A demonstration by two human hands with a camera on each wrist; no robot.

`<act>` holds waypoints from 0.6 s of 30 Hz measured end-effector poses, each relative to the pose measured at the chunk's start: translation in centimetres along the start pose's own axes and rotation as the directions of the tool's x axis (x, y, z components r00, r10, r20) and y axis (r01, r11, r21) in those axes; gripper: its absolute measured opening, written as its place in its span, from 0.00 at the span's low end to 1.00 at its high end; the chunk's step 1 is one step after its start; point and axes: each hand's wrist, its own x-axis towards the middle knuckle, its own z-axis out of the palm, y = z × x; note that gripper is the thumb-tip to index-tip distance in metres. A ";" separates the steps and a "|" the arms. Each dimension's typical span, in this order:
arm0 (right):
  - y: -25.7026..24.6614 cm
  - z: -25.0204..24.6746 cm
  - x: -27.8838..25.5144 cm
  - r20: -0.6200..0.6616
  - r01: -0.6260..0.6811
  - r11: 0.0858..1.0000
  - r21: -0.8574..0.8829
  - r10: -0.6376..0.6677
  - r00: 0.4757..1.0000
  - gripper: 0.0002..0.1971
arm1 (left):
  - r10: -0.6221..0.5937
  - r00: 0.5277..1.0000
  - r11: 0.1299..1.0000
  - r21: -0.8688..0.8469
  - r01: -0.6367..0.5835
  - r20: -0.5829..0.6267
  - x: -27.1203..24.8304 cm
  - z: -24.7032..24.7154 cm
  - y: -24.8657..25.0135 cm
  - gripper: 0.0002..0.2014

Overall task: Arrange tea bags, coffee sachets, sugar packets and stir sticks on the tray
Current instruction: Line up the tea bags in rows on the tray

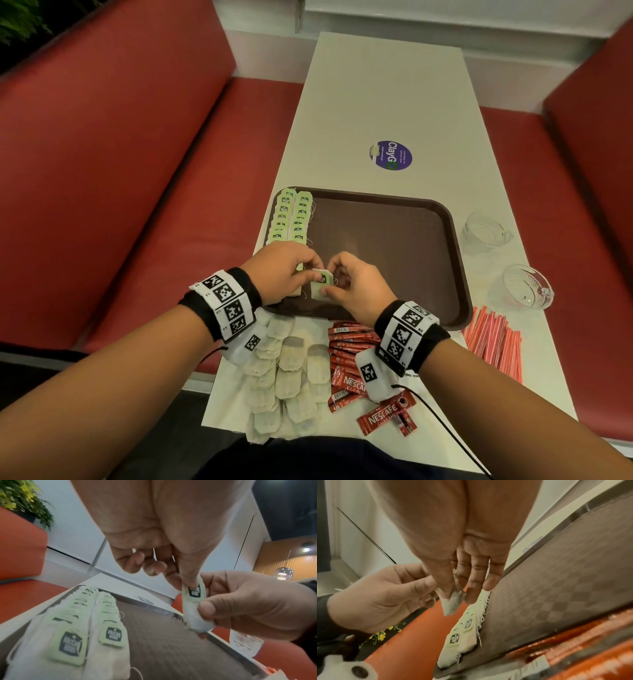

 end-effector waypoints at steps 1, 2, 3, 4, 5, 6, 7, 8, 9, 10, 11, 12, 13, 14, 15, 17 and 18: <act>0.0 0.0 0.0 0.002 -0.004 1.000 0.005 0.004 1.000 0.15 | 0.014 1.000 1.000 0.006 -0.014 -0.021 -0.1 -0.2 0.0 0.04; 0.0 0.1 0.0 -0.002 0.001 1.000 0.004 -0.001 1.000 0.16 | 0.026 0.999 1.000 0.008 -0.026 -0.030 -0.3 -0.3 0.0 0.04; -0.1 0.1 0.0 -0.008 0.009 1.000 0.004 -0.009 1.000 0.17 | 0.035 0.999 0.999 0.007 -0.035 -0.033 -0.5 -0.4 0.0 0.04; -0.2 0.0 0.0 -0.010 0.015 1.000 0.004 -0.015 1.000 0.17 | 0.029 0.999 1.000 -0.004 -0.030 -0.034 -0.7 -0.4 0.0 0.03; -0.3 0.0 0.1 -0.003 0.015 1.000 0.000 -0.015 1.000 0.18 | 0.013 0.999 1.000 -0.028 -0.015 -0.044 -1.0 -0.3 -0.1 0.03; -0.3 -0.1 0.1 0.017 0.003 1.000 -0.015 -0.003 1.000 0.19 | -0.010 0.998 0.998 -0.062 0.006 -0.061 -1.2 -0.3 -0.3 0.02; -0.3 -0.1 0.1 0.048 -0.015 0.999 -0.046 0.018 0.999 0.20 | -0.035 0.996 0.995 -0.092 0.027 -0.083 -1.3 -0.2 -0.5 0.02; -0.2 -0.1 0.2 0.082 -0.033 0.995 -0.097 0.041 0.996 0.20 | -0.063 0.993 0.993 -0.106 0.053 -0.097 -1.4 -0.2 -0.9 0.03; 0.1 -0.1 0.2 0.115 -0.045 0.985 -0.168 0.065 0.991 0.20 | -0.095 0.991 0.991 -0.100 0.086 -0.089 -1.4 -0.2 -1.2 0.03; 0.3 -0.1 0.2 0.150 -0.052 0.968 -0.247 0.091 0.985 0.19 | -0.140 0.989 0.988 -0.076 0.136 -0.051 -1.4 -0.3 -1.5 0.04; 0.4 -0.1 0.1 0.188 -0.055 0.945 -0.323 0.121 0.975 0.18 | -0.190 0.982 0.981 -0.040 0.190 0.007 -1.3 -0.2 -1.9 0.05; 0.6 -0.1 0.0 0.227 -0.057 0.921 -0.386 0.154 0.962 0.17 | -0.238 0.968 0.971 -0.001 0.239 0.077 -1.2 0.0 -2.4 0.05; 0.7 -0.1 -0.2 0.262 -0.056 0.899 -0.434 0.186 0.947 0.16 | -0.276 0.952 0.961 0.034 0.274 0.136 -1.2 0.3 -2.7 0.06; 0.8 -0.1 -0.3 0.292 -0.054 0.883 -0.467 0.211 0.933 0.14 | -0.304 0.936 0.953 0.062 0.298 0.176 -1.2 0.6 -3.1 0.07; 0.8 -0.1 -0.4 0.309 -0.054 0.872 -0.486 0.229 0.923 0.12 | -0.328 0.924 0.944 0.082 0.318 0.194 -1.2 0.9 -3.4 0.08; 0.6 0.0 -0.6 0.313 -0.055 0.862 -0.505 0.242 0.918 0.08 | -0.370 0.912 0.929 0.105 0.356 0.177 -1.0 1.5 -3.9 0.09; 0.5 0.0 -0.7 0.309 -0.055 0.855 -0.516 0.245 0.919 0.08 | -0.387 0.909 0.921 0.116 0.372 0.156 -0.8 1.7 -4.0 0.09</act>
